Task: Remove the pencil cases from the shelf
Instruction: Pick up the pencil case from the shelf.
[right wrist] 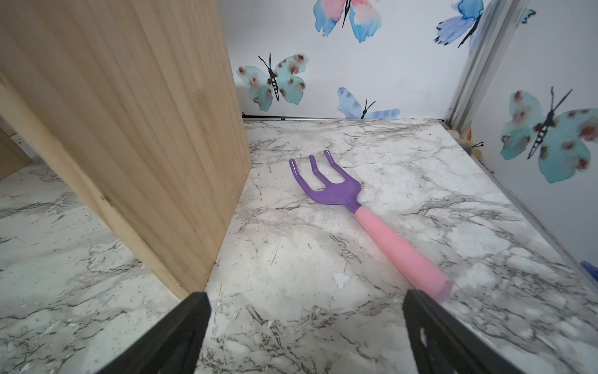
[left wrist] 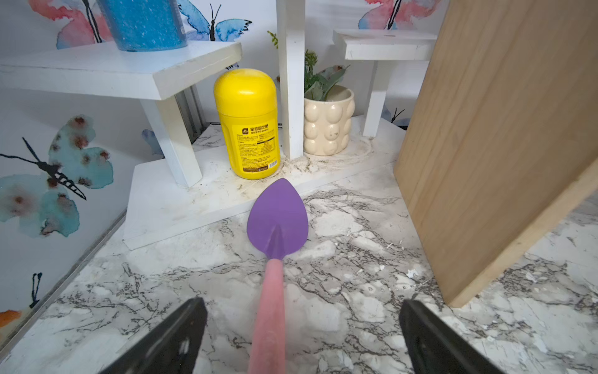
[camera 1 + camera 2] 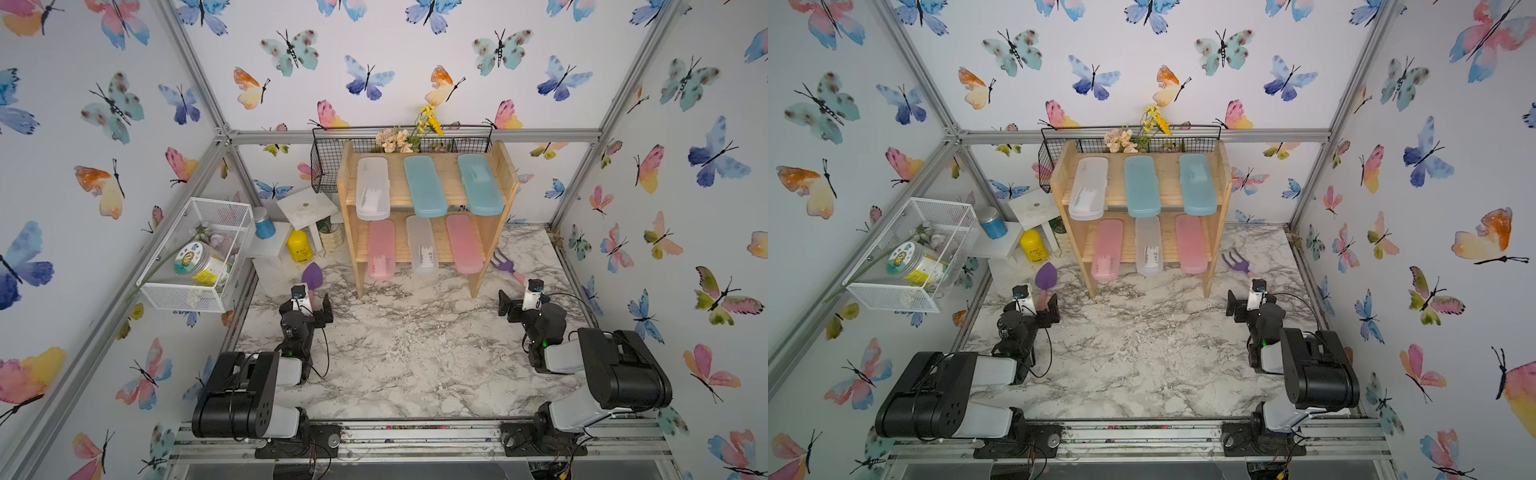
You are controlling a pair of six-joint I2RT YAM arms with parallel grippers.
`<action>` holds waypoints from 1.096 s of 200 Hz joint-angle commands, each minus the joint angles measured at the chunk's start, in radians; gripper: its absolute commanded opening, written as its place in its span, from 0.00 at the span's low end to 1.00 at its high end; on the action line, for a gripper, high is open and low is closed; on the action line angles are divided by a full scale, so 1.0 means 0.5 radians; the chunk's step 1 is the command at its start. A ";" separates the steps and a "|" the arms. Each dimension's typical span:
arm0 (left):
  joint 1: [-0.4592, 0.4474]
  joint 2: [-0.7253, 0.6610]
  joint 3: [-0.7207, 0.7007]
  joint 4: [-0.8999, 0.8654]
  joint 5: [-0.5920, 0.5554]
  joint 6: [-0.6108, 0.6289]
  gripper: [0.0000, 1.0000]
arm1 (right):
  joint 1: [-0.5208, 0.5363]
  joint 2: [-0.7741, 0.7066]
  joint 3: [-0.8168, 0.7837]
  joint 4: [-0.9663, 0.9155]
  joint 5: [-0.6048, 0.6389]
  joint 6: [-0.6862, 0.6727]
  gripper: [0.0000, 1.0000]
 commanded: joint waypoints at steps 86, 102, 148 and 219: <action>0.015 -0.024 0.032 -0.041 0.078 0.017 0.99 | 0.009 0.023 0.030 0.008 -0.041 -0.018 0.99; 0.038 -0.022 0.035 -0.045 0.116 0.007 0.99 | 0.010 0.024 0.035 0.002 -0.041 -0.018 0.99; 0.054 -0.043 0.043 -0.047 0.157 0.003 0.99 | 0.009 -0.026 0.031 0.001 0.088 0.049 0.99; -0.006 -0.560 0.571 -1.242 -0.003 -0.442 0.99 | 0.009 -0.722 0.498 -1.285 0.529 0.285 0.99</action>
